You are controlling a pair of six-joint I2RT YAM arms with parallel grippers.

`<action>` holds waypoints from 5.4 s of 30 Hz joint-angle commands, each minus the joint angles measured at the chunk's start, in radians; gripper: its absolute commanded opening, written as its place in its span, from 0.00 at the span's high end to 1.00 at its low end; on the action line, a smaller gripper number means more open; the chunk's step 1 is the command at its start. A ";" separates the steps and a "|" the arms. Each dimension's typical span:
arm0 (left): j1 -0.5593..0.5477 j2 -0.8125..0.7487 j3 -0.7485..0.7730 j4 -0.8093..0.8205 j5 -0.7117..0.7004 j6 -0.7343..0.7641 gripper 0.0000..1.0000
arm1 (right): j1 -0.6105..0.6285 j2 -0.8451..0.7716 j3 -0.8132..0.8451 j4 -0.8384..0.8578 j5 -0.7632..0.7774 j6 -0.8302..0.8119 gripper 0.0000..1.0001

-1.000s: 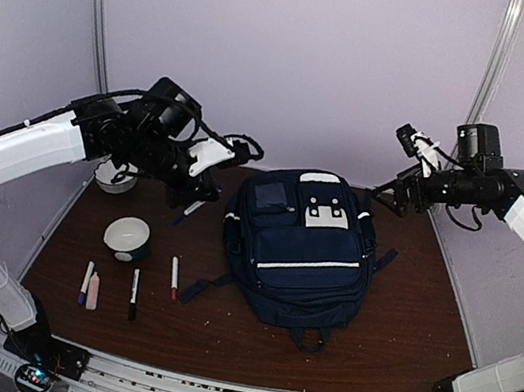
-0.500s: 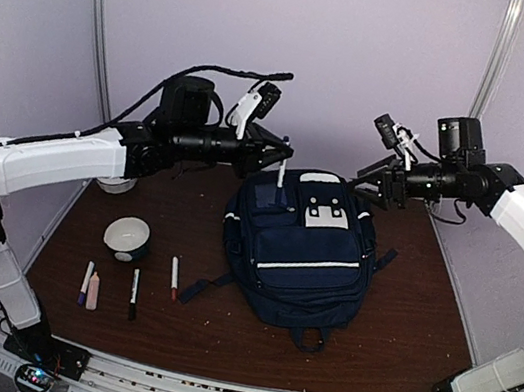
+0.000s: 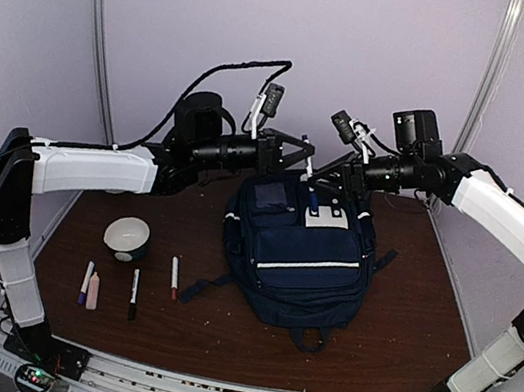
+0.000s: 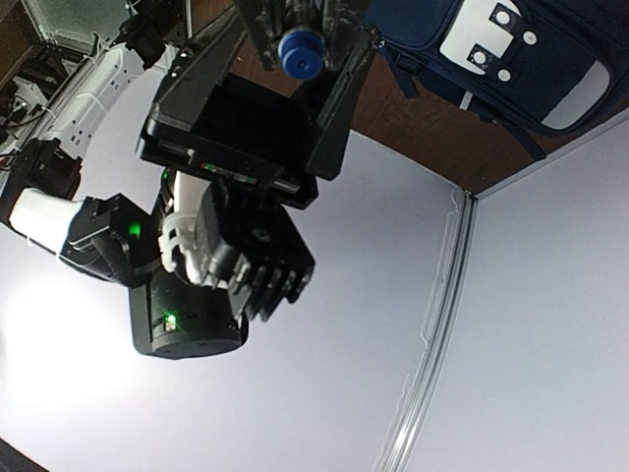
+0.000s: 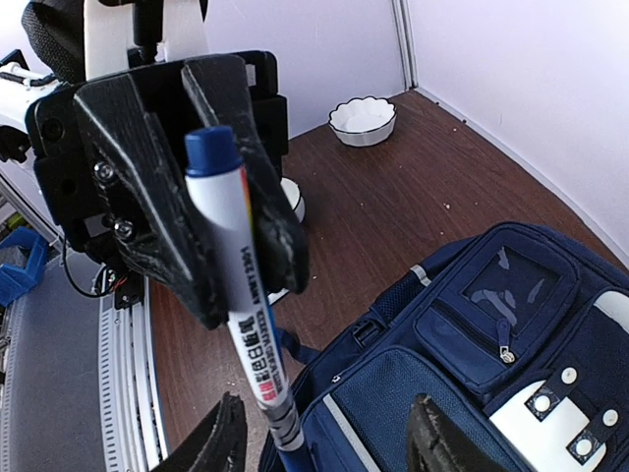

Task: Pack the student bag
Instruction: Pass from the left arm to the right, then pick up the upper front pocket of the student bag, then place the pen in the upper front pocket of the bag.

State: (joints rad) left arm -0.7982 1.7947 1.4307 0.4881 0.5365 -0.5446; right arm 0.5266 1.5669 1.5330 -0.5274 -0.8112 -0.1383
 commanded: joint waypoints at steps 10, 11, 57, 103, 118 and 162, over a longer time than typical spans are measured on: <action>0.005 0.038 0.044 0.075 0.070 -0.092 0.97 | 0.035 0.027 0.074 -0.018 -0.029 -0.030 0.68; 0.005 0.039 0.046 0.075 0.071 -0.093 0.97 | 0.037 0.027 0.075 -0.023 -0.030 -0.033 0.69; 0.004 -0.084 -0.011 -0.248 -0.059 0.219 0.48 | -0.028 -0.031 0.004 -0.108 -0.004 -0.055 1.00; -0.369 0.337 0.145 -0.627 -0.817 1.129 0.50 | -0.361 -0.355 -0.512 -0.068 0.029 -0.158 0.99; -0.298 0.210 0.172 -0.562 -0.887 1.021 1.00 | -0.361 -0.368 -0.469 -0.135 0.042 -0.219 0.99; -0.073 0.137 0.267 -0.580 -0.294 0.652 1.00 | 0.315 0.064 -0.316 0.152 1.165 -0.972 0.99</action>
State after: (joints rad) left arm -0.8890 1.9659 1.6459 -0.1997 0.2161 0.1211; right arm 0.8360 1.5795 1.1870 -0.5003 0.2268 -1.0584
